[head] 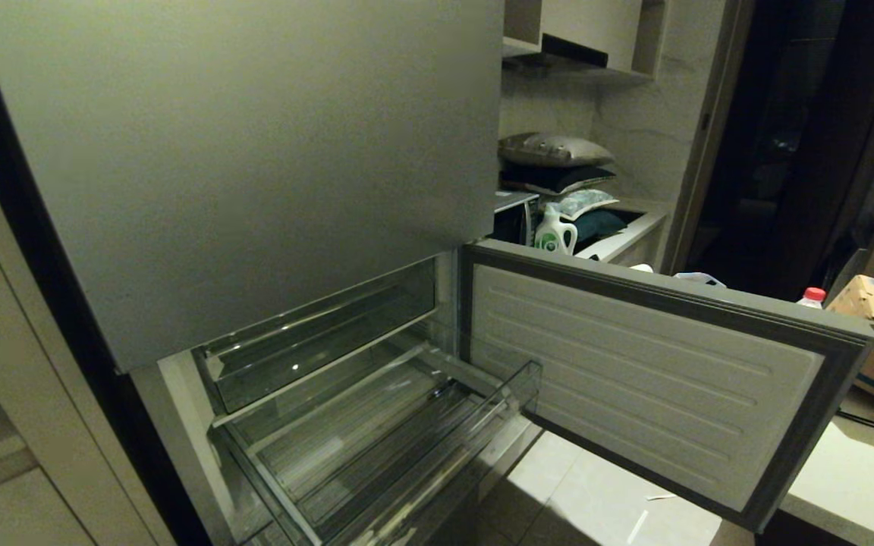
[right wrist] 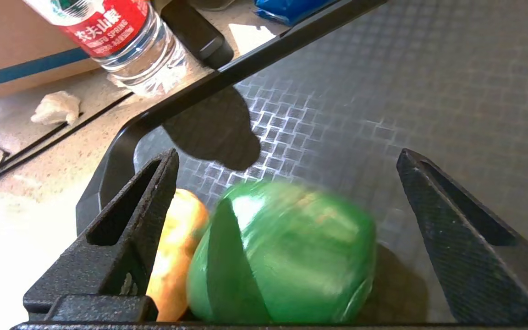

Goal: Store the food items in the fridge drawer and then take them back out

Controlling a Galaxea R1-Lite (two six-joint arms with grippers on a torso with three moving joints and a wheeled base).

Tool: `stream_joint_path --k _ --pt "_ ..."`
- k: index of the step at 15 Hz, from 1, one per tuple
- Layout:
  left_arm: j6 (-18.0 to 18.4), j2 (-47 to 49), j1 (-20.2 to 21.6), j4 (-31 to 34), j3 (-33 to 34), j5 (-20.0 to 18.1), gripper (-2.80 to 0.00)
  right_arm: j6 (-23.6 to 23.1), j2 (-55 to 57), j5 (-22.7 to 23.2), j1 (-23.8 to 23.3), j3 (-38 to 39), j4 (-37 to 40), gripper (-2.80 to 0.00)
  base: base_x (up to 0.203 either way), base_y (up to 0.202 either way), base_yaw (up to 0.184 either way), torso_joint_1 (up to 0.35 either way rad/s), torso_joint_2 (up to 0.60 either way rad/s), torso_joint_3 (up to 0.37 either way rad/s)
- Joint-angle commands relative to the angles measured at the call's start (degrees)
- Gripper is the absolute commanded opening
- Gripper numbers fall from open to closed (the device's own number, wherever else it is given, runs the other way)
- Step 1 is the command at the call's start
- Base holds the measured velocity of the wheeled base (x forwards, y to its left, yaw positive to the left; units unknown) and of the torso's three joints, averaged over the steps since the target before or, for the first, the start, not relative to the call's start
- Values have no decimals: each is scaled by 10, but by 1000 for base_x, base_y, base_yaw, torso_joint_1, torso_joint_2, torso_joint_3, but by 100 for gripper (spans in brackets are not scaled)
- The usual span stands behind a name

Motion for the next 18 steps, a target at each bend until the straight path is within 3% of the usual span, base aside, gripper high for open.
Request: stream_joint_path --k 1,3,4,8,11,15,18 --pt "0 0 0 0 0 1 -280 1 -7 1 0 4 -3 0 0 0 0 0 0 0" --pt "0 0 0 0 0 0 -280 7 -45 1 -1 19 -1 0 0 0 0 0 0 0" --pt "0 0 0 0 0 0 -280 11 -71 1 -3 32 3 -280 0 0 0 0 0 0" --pt "0 0 0 0 0 0 -280 29 -227 7 -16 109 74 -280 0 0 0 0 0 0" --pt "0 0 0 0 0 0 -280 29 -399 45 -19 212 120 -280 0 0 0 0 0 0" --pt "0 0 0 0 0 0 -280 18 -609 200 -15 353 139 -280 0 0 0 0 0 0" --pt "0 0 0 0 0 0 -280 -2 -726 266 21 441 141 -280 0 0 0 0 0 0"
